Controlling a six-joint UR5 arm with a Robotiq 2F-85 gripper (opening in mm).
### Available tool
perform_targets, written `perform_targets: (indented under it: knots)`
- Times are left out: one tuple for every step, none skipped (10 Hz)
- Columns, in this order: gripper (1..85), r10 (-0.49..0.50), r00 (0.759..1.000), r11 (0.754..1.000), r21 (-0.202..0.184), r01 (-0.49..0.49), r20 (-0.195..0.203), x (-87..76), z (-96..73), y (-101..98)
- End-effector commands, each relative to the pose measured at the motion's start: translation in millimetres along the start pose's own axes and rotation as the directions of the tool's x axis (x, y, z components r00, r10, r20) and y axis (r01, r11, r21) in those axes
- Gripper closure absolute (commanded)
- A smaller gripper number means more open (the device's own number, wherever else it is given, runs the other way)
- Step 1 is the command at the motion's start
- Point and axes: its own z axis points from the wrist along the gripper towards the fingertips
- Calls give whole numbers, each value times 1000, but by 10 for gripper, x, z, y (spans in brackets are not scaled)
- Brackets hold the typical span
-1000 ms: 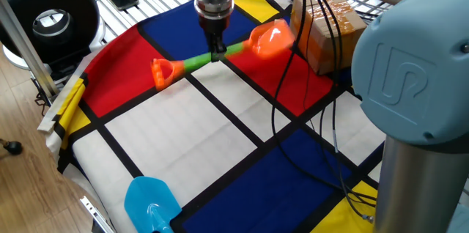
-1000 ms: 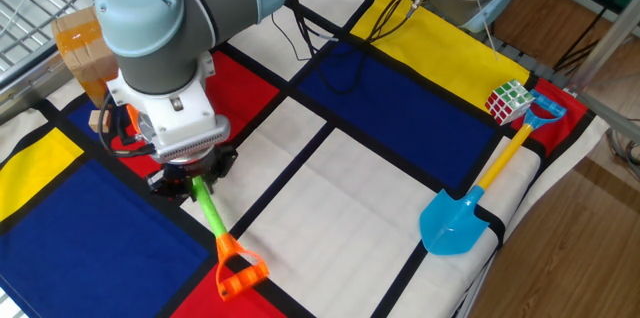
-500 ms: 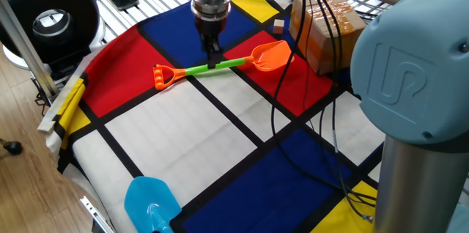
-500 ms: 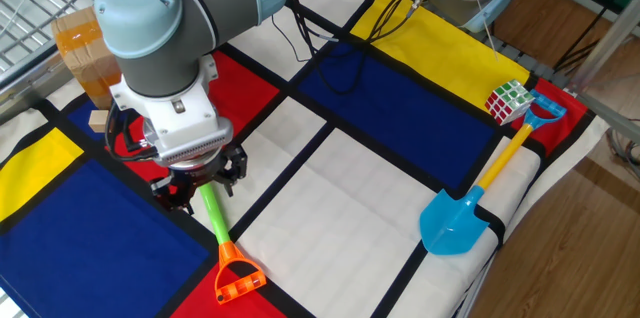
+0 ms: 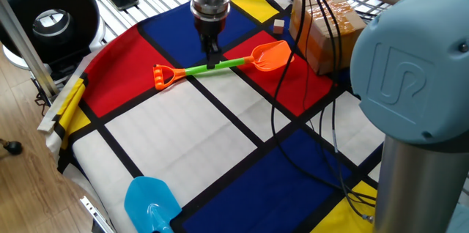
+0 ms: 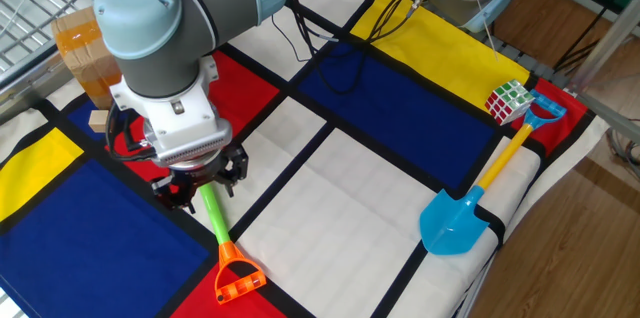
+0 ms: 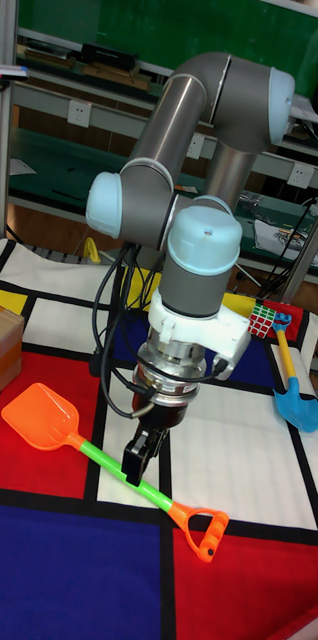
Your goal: Use a shovel to scoop up an object
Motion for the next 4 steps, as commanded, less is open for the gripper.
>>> perform_targets:
  knots:
    - [280,43,999,999,-13,-43,10,-18,-12,23]
    - [280,51,999,999,-10,-51,11,-22,-12,16]
    - [280,60,998,998,2,-60,11,-20,-11,-16]
    - [280,68,998,998,14,-69,9,-12,-12,-46]
